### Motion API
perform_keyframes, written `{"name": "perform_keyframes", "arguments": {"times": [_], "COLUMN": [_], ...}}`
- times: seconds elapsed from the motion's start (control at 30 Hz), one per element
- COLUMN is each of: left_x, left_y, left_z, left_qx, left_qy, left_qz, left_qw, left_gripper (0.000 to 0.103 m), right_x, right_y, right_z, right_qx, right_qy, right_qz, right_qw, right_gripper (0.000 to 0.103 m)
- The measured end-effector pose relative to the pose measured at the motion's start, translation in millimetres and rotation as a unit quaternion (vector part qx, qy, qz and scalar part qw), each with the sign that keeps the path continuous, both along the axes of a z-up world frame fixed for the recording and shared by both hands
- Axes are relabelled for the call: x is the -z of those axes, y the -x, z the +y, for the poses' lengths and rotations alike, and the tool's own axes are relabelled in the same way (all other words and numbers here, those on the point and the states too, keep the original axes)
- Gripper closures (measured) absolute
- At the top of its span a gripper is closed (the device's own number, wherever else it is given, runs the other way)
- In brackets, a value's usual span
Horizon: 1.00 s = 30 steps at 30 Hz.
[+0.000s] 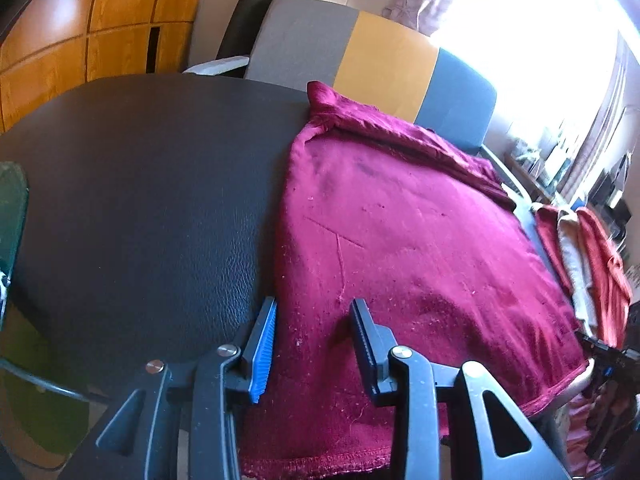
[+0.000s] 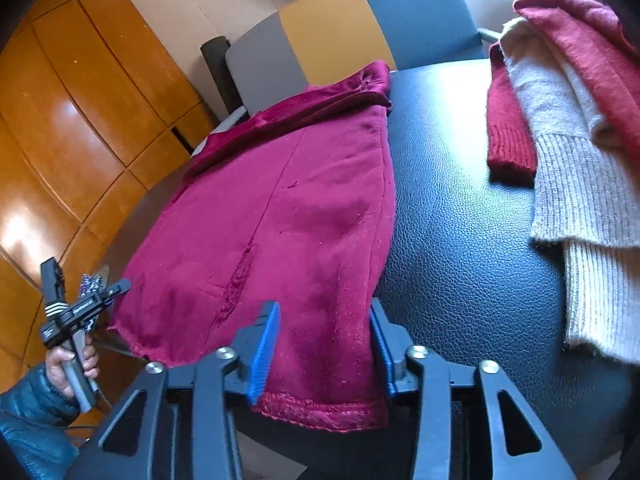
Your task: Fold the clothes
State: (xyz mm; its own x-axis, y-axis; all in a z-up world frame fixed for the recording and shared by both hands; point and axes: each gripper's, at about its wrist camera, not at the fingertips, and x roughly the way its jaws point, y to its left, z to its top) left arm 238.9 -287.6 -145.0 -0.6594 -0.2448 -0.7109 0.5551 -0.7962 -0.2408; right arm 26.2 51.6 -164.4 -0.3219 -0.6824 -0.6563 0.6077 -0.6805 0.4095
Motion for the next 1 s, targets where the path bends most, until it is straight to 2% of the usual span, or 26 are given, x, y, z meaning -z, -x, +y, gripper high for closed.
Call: {"name": "perform_keyframes", "arguments": {"times": [0.03,0.1,0.17,0.33,0.47,0.6,0.7,0.87,1.0], "left_x": [-1,-1,-1,-4,-6,-17,-36,-81,-105], "left_y": [2,2,0,-17,-40,-58,-59,-30,4], "left_z": [3,4,5,8,8,3,-4,-27,-50], "left_qx": [0.004,0.010,0.015,0.031,0.066,0.094,0.109,0.126,0.131], "left_qy": [0.011,0.006,-0.004,-0.038,-0.109,-0.165,-0.196,-0.196,-0.199], "left_qz": [-0.008,-0.008,-0.006,-0.012,-0.006,0.024,0.069,0.141,0.184], "left_qw": [0.9999,0.9999,0.9999,0.9987,0.9918,0.9814,0.9721,0.9623,0.9535], "left_gripper": [0.072,0.087,0.090,0.092,0.092,0.092,0.092,0.092,0.092], "right_x": [0,-1,-2,-6,-11,-23,-36,-67,-88], "right_y": [0,-1,-3,-7,-25,-36,-34,-11,29], "right_z": [-2,-5,-4,-2,11,20,14,-13,-41], "right_qx": [0.001,0.000,-0.007,-0.024,-0.038,-0.050,-0.064,-0.082,-0.082], "right_qy": [-0.007,-0.017,-0.020,-0.028,-0.013,0.031,0.048,0.080,0.096], "right_qz": [0.006,0.012,0.010,0.004,-0.024,-0.055,-0.056,-0.035,-0.011], "right_qw": [1.000,1.000,1.000,0.999,0.999,0.997,0.995,0.993,0.992], "right_gripper": [0.072,0.082,0.091,0.093,0.093,0.093,0.093,0.094,0.094]}}
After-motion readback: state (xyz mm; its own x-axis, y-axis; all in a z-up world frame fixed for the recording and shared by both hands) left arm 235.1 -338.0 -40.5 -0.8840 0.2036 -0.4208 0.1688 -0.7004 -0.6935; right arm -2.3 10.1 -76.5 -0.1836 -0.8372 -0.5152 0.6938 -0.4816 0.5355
